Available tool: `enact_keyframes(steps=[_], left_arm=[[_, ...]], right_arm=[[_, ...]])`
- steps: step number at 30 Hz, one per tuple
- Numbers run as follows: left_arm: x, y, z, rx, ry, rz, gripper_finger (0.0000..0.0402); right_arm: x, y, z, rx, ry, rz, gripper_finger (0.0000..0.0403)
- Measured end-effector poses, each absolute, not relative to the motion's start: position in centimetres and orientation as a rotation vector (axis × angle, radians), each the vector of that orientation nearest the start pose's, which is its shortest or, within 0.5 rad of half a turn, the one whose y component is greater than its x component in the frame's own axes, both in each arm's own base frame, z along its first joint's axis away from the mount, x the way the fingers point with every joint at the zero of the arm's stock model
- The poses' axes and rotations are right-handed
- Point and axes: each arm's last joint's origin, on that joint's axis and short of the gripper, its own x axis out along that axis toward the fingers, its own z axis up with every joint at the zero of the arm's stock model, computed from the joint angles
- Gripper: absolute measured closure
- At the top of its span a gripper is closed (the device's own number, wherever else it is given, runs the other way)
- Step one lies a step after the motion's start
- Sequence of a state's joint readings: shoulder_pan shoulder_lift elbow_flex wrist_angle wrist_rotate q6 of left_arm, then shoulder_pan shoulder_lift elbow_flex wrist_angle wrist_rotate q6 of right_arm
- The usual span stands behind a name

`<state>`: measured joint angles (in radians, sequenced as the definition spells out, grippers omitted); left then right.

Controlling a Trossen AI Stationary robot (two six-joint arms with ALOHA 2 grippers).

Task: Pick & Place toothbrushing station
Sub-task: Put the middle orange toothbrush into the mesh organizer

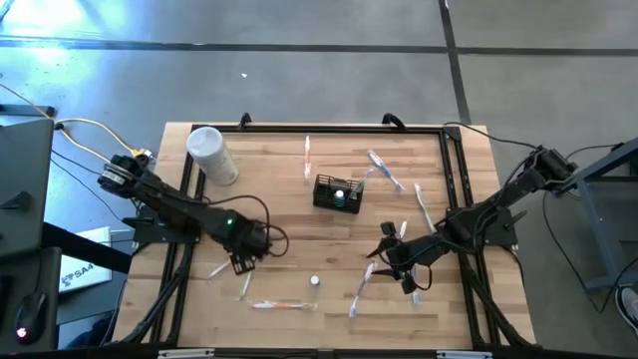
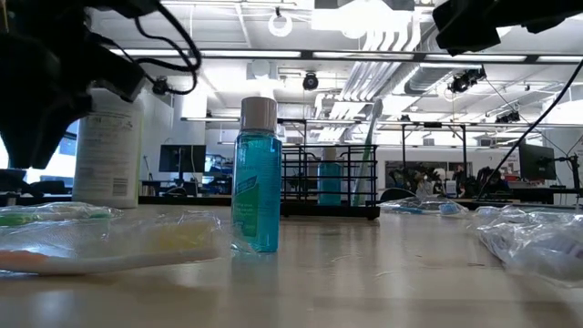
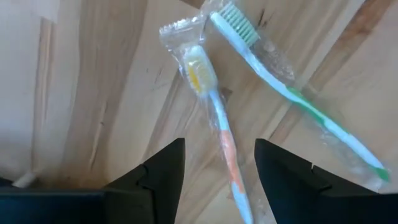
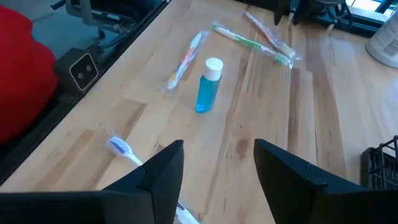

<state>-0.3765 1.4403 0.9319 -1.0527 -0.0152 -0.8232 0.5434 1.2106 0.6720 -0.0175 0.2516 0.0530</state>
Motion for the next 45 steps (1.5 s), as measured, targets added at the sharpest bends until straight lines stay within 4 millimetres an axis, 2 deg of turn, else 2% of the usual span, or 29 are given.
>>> enact_keyframes(steps=[8, 20, 30, 34, 40, 45], left_arm=[[20.3, -9.7, 18.0, -0.318, 1.473, 0.356, 0.021], [18.2, -8.7, 13.7, -0.35, 1.486, 0.389, 0.021], [17.8, -8.4, 13.1, -0.458, 1.472, 0.522, 0.0215], [17.9, -8.4, 13.1, -0.464, 1.442, 0.55, 0.0257], [17.9, -8.4, 13.1, -0.467, 1.407, 0.589, 0.0381], [18.3, -8.0, 13.0, -0.384, 1.283, 0.651, 0.0389]], right_arm=[[21.7, 12.4, 22.6, -0.144, 0.53, 0.313, 0.0215], [21.8, 12.6, 22.3, -0.103, 0.545, 0.333, 0.0215], [22.4, 13.0, 21.3, -0.107, 0.572, 0.336, 0.0215], [22.4, 13.0, 21.3, -0.099, 0.578, 0.349, 0.0215], [22.4, 13.0, 21.3, -0.08, 0.582, 0.353, 0.0215], [22.4, 13.1, 21.3, -0.032, 0.592, 0.354, 0.0215]])
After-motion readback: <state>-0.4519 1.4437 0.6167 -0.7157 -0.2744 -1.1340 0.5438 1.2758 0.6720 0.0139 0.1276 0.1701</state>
